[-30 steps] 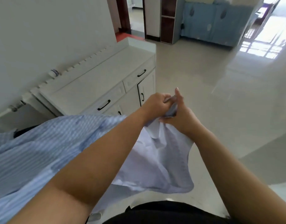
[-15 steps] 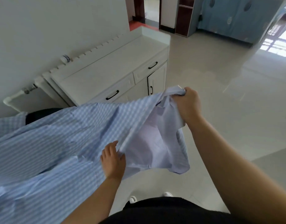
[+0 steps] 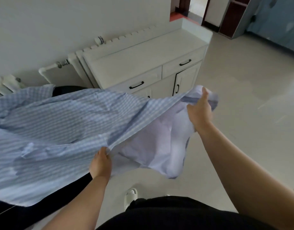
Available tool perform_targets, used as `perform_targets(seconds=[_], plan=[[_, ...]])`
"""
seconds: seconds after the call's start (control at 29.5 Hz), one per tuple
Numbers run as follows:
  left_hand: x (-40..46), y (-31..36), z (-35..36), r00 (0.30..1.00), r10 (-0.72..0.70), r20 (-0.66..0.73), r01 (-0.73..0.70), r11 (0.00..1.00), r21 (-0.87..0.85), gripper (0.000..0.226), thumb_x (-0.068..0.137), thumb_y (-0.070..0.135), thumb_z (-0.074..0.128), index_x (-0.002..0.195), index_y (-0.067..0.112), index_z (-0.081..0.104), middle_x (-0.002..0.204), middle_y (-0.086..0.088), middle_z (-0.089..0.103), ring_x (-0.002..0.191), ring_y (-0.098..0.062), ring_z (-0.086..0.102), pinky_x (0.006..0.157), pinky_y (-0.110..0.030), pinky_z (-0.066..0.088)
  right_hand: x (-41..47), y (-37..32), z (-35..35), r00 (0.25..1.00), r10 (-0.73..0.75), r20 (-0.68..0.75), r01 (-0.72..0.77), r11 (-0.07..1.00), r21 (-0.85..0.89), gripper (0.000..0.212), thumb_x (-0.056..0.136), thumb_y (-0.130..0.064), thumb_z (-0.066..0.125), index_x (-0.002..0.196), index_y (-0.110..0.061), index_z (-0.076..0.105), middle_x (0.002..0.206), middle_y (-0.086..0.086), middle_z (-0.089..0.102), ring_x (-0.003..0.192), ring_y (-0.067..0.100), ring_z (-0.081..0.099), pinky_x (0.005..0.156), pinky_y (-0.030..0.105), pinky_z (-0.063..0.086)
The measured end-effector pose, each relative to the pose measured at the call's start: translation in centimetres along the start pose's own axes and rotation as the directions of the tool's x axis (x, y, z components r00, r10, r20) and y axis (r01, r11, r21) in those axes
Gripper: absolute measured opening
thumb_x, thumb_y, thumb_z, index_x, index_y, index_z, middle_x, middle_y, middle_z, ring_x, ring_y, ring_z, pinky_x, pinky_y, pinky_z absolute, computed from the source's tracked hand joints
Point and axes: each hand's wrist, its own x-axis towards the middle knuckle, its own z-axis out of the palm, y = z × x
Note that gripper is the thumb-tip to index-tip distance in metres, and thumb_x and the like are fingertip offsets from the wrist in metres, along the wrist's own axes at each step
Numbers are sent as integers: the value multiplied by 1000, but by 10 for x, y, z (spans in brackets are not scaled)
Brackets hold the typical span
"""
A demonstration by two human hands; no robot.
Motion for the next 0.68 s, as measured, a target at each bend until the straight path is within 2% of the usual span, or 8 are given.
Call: perform_targets(seconds=[0.07, 0.14, 0.2, 0.31, 0.41, 0.54, 0.61, 0.68], plan=[[4, 26, -1, 997, 78, -22, -77, 997, 29, 12, 97, 24, 43, 99, 16, 51, 90, -11, 64, 78, -35, 60, 66, -42, 51, -8, 2, 12, 985, -71, 156, 93, 986, -135, 81, 89, -11, 50, 149, -35, 1, 62, 1, 59, 55, 23, 55, 43, 25, 35], [8, 62, -6, 986, 164, -32, -164, 986, 1, 16, 96, 25, 45, 94, 11, 55, 87, -14, 65, 79, -36, 60, 64, -38, 42, -18, 4, 21, 930, -147, 337, 232, 946, -228, 83, 89, -11, 49, 148, -39, -1, 60, 1, 56, 53, 23, 55, 44, 27, 37], [9, 106, -11, 961, 276, -10, -276, 960, -50, 15, 93, 19, 48, 85, 10, 56, 80, -15, 64, 71, -33, 56, 58, -35, 34, -30, 8, 31, 822, -223, 524, 403, 878, -259, 85, 88, -13, 52, 147, -44, -3, 63, -5, 53, 59, 22, 56, 50, 29, 42], [1, 174, -19, 864, 497, 77, -497, 867, -14, 17, 92, 24, 49, 78, 16, 56, 80, -12, 67, 71, -32, 59, 57, -30, 34, -47, 15, 42, 684, -245, 687, 538, 805, -249, 81, 89, -25, 58, 147, -44, 4, 93, 6, 64, 83, 28, 63, 69, 35, 49], [-9, 215, -22, 765, 633, 120, -631, 774, -53, 16, 91, 29, 52, 97, 19, 61, 85, -7, 69, 76, -30, 63, 56, -29, 36, -33, 22, 37, 802, -230, 551, 427, 866, -260, 36, 90, -25, 51, 126, -24, 46, 93, 6, 65, 88, 29, 64, 69, 33, 47], [-23, 205, -15, 760, 646, -70, -650, 757, -70, 26, 90, 31, 55, 113, 19, 50, 103, -1, 65, 85, -24, 62, 62, -33, 44, -9, 24, 22, 914, -163, 372, 245, 951, -186, 11, 88, -12, 47, 90, -9, 57, 79, 9, 62, 75, 27, 57, 62, 30, 41], [-30, 183, -2, 800, 584, -139, -591, 806, -13, 27, 86, 22, 58, 112, 15, 52, 105, -5, 64, 93, -28, 60, 71, -38, 46, -3, 19, 19, 947, -130, 295, 176, 975, -135, 11, 87, -10, 45, 84, -13, 54, 66, -3, 52, 63, 16, 48, 53, 26, 33], [-33, 158, 9, 913, 381, -144, -391, 920, -41, 39, 81, 14, 60, 118, 12, 51, 114, -10, 60, 105, -33, 55, 83, -43, 45, 3, 11, 19, 969, -101, 225, 123, 989, -85, 13, 87, -10, 43, 78, -14, 51, 61, -8, 48, 58, 10, 43, 49, 24, 30]])
